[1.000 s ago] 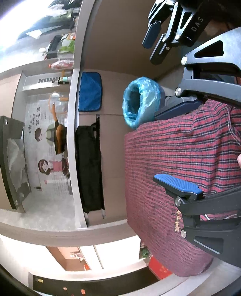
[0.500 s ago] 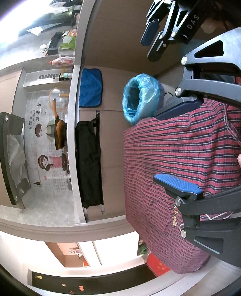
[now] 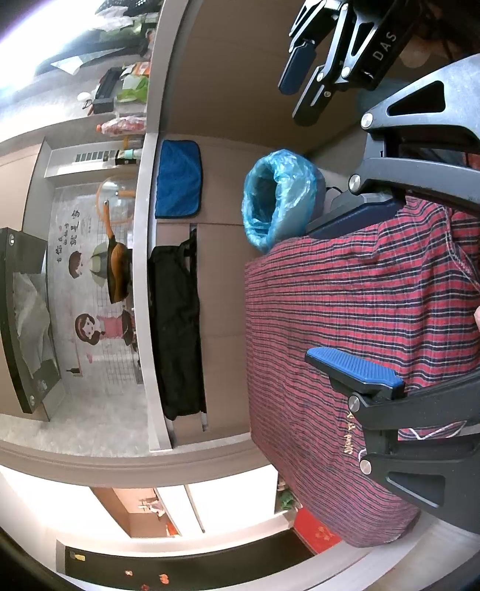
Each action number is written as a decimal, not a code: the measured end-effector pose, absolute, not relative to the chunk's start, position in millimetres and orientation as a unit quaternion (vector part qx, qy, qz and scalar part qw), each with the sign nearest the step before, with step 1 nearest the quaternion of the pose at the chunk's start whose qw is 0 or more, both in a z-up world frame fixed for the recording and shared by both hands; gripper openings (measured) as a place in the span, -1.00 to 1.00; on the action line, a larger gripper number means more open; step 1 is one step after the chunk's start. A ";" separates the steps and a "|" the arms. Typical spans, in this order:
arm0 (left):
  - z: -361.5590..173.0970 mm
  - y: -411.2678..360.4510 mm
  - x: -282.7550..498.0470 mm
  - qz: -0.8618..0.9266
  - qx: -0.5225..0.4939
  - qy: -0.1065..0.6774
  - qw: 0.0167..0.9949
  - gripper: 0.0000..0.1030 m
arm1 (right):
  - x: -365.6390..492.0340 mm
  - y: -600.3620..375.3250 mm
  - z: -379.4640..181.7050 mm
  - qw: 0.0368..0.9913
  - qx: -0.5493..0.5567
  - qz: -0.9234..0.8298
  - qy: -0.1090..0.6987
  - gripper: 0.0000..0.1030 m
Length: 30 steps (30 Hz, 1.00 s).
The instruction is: Collect trash
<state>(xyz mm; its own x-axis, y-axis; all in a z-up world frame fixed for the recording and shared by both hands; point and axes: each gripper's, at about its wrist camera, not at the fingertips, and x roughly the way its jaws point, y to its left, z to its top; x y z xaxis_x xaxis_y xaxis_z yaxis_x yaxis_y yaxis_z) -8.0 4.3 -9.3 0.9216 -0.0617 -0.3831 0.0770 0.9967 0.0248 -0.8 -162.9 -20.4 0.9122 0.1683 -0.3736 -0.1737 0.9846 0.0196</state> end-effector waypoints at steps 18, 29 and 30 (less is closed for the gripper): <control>-9.2 3.5 -7.3 -0.036 0.020 0.196 0.980 0.19 | -0.5 -162.8 -20.5 0.977 -0.006 0.089 0.192 -0.04; -9.4 3.6 -7.4 -0.038 0.020 0.198 0.979 0.19 | 0.5 -164.3 -21.9 0.977 -0.006 0.088 0.192 -0.04; -8.9 4.2 -7.2 -0.038 0.020 0.197 0.979 0.19 | 0.6 -164.3 -22.1 0.977 -0.006 0.089 0.193 -0.04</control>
